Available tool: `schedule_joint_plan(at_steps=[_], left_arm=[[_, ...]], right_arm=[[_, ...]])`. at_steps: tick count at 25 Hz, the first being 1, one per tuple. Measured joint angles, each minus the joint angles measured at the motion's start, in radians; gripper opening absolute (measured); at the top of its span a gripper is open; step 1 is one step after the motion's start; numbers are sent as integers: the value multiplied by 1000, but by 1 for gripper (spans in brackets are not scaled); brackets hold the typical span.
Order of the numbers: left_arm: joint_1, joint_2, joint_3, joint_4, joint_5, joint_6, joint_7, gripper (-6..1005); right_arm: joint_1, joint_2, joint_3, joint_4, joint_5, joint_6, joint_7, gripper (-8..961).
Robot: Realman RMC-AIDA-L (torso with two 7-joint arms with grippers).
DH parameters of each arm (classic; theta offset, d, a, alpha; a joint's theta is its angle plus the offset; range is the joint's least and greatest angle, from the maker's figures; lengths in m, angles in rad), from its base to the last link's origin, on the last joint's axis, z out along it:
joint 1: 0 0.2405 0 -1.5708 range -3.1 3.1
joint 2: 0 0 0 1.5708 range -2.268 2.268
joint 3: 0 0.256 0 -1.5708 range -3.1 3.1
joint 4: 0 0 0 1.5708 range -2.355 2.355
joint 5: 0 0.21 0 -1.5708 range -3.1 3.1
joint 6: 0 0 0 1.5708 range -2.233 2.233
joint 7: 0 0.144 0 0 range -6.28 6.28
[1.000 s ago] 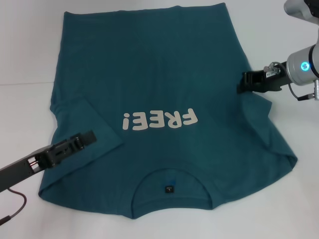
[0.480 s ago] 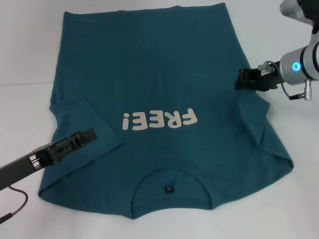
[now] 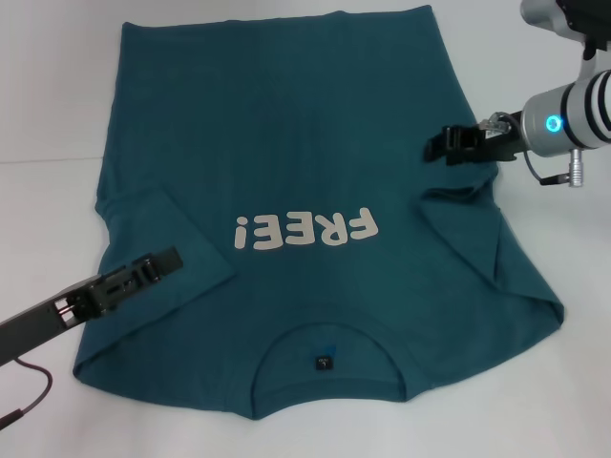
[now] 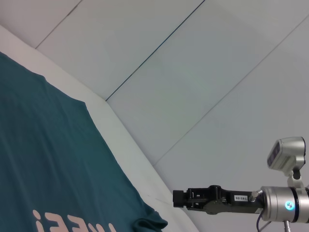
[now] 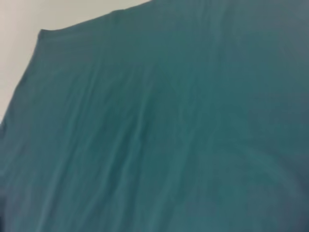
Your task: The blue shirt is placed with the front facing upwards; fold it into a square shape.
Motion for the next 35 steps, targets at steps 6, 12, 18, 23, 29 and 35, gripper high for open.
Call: schedule_joint_plan(at_steps=[6,12,18,23,29,35], left_arm=[[4,2,0,0,-4,0,-5,793],[1,2,0,0,-7,3,-6,793],[1,2,0,0,-8,0,-6,792],[-1,-1,0,0,-8,-2,-6,792],[-1,-2,0,-2,-8,-15,-6,792],[-1,3,0,-28,-8,-27,0,792]], right_arm=[[6,-7,-22,-14,-22,-55,-38,462],[-52,-38,-32,-143,-51,-211,-49,724],[-86,-46,-34,-124,-52,-197,-65,822],[-90,-37,-34,-31,-52,-76,-63,835],[-85,11,-34,7,-50,71,-65,834],[-50,36,-30,101,-45,214,-60,833]])
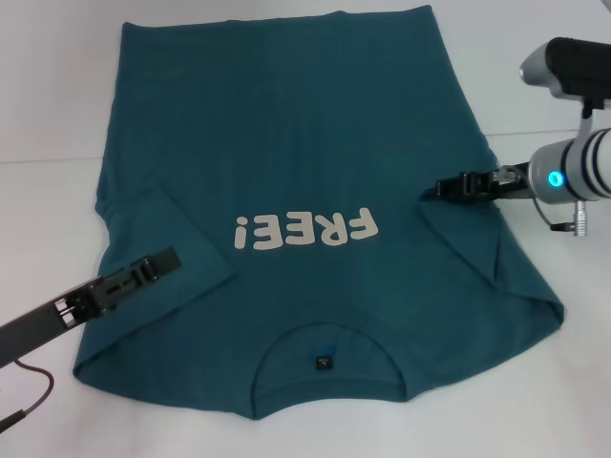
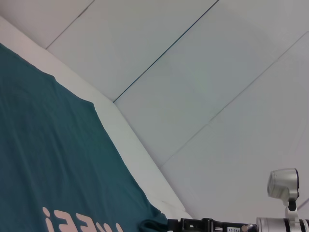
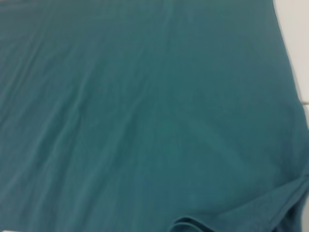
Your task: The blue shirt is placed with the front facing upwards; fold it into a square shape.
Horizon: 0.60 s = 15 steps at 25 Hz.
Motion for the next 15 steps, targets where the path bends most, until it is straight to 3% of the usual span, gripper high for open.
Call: schedule_joint_plan(at_steps=[5,10,13,15], left_arm=[[0,1,0,0,0,-2,1,792],[-4,1,0,0,-1,-3,1,793],[-5,1,0,0,-1,-1,-2,793],[-5,1,0,2,-1,1,-4,793]], right_arm=[[8,19,2,19,27,109,-1,833],[9,53,-2,4,105,289,-32,833],[15,58,-3,-15,130,284,-77,833],[15,46,-4,-33,123,200,-83,833]])
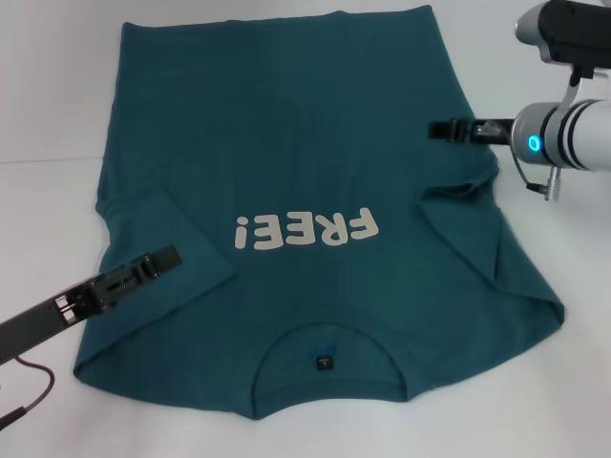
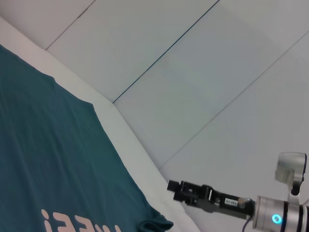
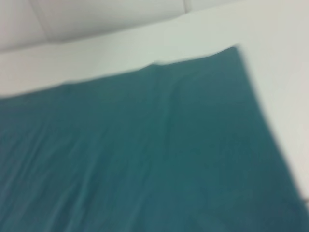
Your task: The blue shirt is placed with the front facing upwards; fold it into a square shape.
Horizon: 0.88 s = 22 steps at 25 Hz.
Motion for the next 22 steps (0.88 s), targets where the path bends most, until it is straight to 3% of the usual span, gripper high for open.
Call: schedule_joint_plan(at_steps=[8,15,22], left_arm=[[1,0,0,0,-9,3,-3,793],[0,0,0,-1,-13,3,-3,792],[3,0,0,-1,-14,-1,-3,792]], right_arm=[[-75,-86,2,-137,-23,-444,82,832],[-99,-115,-1,-166,-45,-577,131,834],[-89,-117,-2,-169,-137,-647,167,834]])
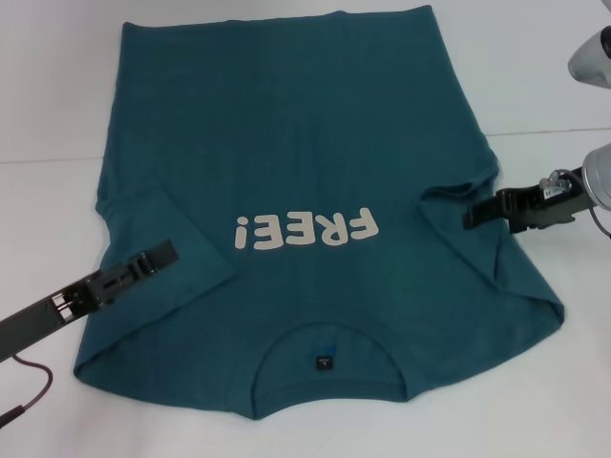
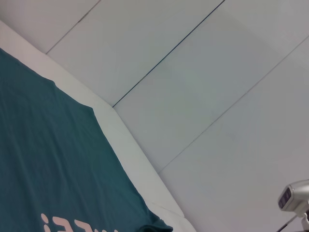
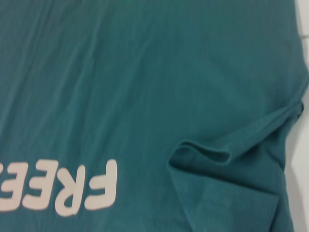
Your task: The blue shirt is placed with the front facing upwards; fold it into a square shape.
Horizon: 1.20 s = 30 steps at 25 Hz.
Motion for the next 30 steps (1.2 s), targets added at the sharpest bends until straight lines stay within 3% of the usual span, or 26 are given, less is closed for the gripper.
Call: schedule_joint_plan(at_steps=[21,30], left_arm=[[-3,-3,0,-1,0,-12,3,793],[-3,-4,0,-2,0,-16,6,793]], right_arm=[[-10,27,1,64,-5,46,11,834],[6,69,1,66,12,111,-22,834]])
